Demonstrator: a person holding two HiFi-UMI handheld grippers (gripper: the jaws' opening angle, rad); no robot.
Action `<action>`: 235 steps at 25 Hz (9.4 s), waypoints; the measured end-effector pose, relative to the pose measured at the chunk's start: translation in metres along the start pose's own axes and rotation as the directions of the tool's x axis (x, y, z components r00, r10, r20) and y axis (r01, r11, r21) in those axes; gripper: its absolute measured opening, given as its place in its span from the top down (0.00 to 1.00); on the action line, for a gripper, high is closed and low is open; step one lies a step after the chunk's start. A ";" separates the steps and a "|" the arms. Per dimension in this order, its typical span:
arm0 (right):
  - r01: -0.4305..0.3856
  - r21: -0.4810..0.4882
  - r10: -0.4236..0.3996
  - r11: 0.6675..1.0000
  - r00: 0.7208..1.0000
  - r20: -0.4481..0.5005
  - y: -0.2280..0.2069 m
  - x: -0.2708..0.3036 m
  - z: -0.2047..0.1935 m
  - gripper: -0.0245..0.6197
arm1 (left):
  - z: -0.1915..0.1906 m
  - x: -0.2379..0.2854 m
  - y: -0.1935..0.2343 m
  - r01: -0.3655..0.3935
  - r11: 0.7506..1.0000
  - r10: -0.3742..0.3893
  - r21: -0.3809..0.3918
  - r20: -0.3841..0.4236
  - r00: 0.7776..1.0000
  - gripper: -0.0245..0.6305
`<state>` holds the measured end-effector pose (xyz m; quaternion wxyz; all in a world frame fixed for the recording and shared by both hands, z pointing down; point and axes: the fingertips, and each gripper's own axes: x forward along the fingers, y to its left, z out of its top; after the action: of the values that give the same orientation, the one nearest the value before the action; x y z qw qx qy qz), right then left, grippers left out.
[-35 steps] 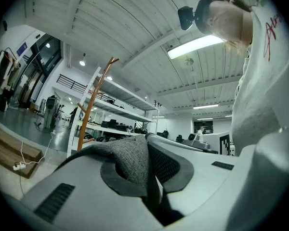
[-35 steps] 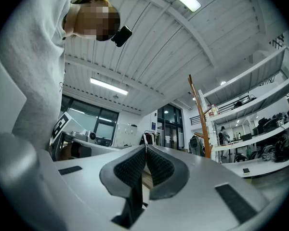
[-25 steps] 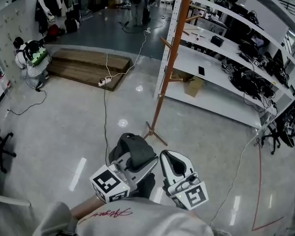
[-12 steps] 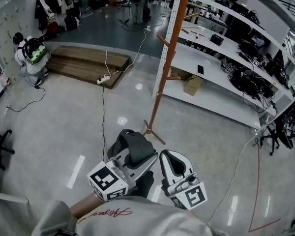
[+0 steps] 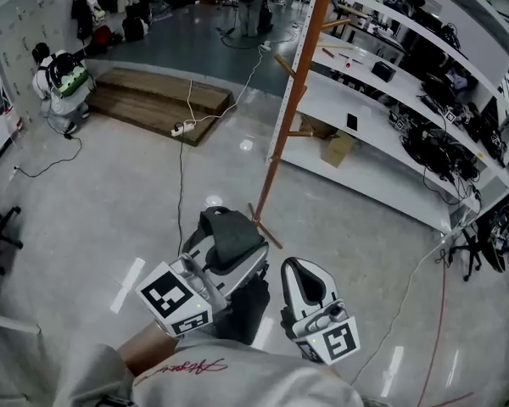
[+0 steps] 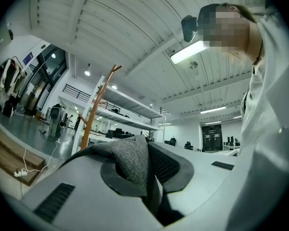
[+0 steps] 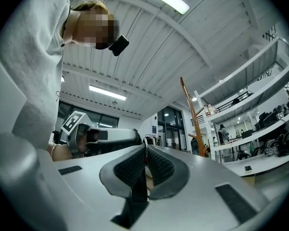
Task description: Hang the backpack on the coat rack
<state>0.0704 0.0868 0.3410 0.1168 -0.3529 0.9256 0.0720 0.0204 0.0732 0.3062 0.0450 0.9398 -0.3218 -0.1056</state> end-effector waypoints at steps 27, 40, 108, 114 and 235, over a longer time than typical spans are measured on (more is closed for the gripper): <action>0.080 -0.051 -0.078 0.996 0.996 0.033 -0.137 0.183 -0.045 0.93 | -0.010 0.105 0.178 0.144 0.988 -0.147 -0.054 -0.064 0.987 0.89; 0.075 -0.020 -0.076 0.997 0.997 -0.012 -0.180 0.202 -0.059 0.93 | 0.014 0.133 0.257 0.101 0.995 -0.103 -0.022 -0.079 0.992 0.89; 0.134 0.080 -0.133 0.988 0.991 -0.021 -0.265 0.201 -0.082 0.93 | 0.069 0.285 0.337 0.581 0.813 -0.516 0.031 -0.423 0.745 0.89; 0.135 0.089 -0.133 0.987 0.991 -0.023 -0.269 0.196 -0.085 0.93 | 0.064 0.285 0.334 0.579 0.815 -0.534 0.004 -0.381 0.755 0.89; 0.007 -0.040 -0.009 0.999 0.999 -0.043 0.017 0.079 -0.019 0.93 | -0.031 -0.009 0.087 -0.098 0.991 0.106 0.094 -0.084 0.991 0.93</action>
<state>-0.0014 0.0445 0.3389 0.0897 -0.3602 0.9249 0.0824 -0.0312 0.0109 0.3514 0.0222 0.9269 -0.3717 -0.0468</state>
